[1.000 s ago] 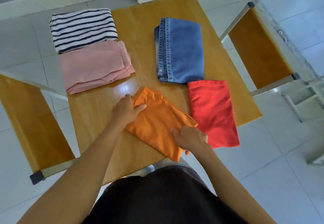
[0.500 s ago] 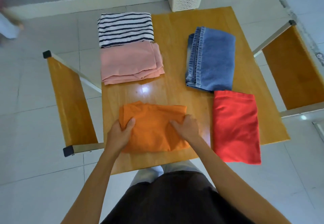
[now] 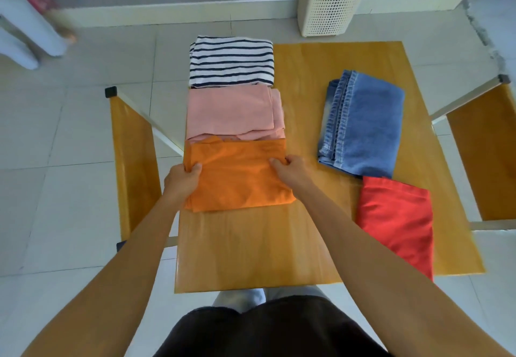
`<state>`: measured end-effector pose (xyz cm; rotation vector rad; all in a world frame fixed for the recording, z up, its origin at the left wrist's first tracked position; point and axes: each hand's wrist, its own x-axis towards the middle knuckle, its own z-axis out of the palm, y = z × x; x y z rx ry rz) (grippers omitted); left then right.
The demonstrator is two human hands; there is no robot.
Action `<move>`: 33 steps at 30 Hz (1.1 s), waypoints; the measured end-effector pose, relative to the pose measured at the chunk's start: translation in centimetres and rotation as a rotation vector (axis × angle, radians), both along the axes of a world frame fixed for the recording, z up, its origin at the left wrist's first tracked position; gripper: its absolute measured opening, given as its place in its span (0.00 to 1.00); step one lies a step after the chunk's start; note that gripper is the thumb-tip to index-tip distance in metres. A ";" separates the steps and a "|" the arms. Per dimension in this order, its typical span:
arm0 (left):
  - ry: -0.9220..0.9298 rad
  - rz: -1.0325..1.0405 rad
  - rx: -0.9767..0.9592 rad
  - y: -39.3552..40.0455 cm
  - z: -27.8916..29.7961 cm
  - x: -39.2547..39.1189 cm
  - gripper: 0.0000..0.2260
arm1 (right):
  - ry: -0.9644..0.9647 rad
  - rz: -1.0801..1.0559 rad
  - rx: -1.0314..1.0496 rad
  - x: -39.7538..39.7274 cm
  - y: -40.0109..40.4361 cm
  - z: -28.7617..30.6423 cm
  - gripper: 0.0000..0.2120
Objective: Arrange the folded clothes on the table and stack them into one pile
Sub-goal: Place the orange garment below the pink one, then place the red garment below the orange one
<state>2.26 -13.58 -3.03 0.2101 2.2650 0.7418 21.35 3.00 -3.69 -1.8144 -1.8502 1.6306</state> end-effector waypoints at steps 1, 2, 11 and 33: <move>0.035 -0.004 -0.039 0.3 0.1 0.2 0.23 | -0.015 0.004 0.003 0.0 0.1 -0.1 0.16; 0.084 -0.022 -0.079 0.6 0.3 0.4 0.22 | -0.024 0.015 0.008 0.0 0.3 -0.2 0.16; 0.443 -0.272 -0.044 1.4 2.8 8.4 0.26 | 0.017 0.018 0.104 4.7 -2.0 1.4 0.08; 0.368 -1.261 0.424 16.2 4.2 31.5 0.20 | -0.504 -0.219 0.292 28.5 -7.2 -1.2 0.47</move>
